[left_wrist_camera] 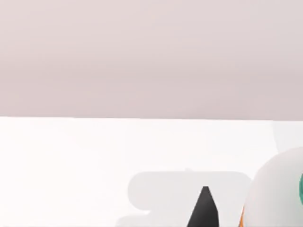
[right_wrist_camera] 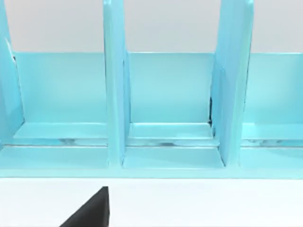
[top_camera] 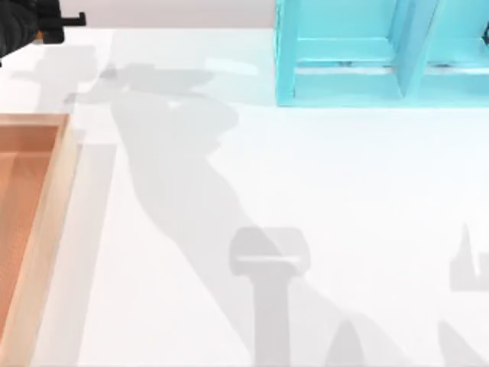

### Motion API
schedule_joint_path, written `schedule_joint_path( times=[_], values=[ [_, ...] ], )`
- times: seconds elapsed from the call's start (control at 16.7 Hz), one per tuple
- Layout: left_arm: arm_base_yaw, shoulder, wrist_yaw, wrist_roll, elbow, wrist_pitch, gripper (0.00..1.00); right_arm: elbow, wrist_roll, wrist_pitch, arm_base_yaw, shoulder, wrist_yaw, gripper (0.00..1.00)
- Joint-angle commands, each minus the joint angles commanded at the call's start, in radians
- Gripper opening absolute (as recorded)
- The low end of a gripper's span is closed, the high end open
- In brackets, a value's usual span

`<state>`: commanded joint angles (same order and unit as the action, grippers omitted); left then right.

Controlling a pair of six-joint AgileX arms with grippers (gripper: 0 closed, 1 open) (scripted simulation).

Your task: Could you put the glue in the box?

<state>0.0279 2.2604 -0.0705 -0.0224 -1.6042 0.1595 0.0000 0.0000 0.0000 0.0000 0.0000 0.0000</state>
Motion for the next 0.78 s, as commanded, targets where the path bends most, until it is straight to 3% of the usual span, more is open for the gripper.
schedule_joint_path(
  times=[0.24,0.36,0.54,0.78],
  values=[
    [0.014,0.002,-0.008,-0.009,0.004,-0.008,0.00,0.000,0.000,0.000,0.000,0.000,0.000,1.00],
    [0.064,-0.012,-0.054,-0.057,0.013,-0.058,0.00,0.000,0.000,0.000,0.000,0.000,0.000,1.00],
    [0.211,-0.064,-0.181,-0.204,0.029,-0.208,0.00,0.000,0.000,0.000,0.000,0.000,0.000,1.00],
    [0.471,-0.170,-0.411,-0.534,0.058,-0.489,0.00,0.000,0.000,0.000,0.000,0.000,0.000,1.00]
  ],
)
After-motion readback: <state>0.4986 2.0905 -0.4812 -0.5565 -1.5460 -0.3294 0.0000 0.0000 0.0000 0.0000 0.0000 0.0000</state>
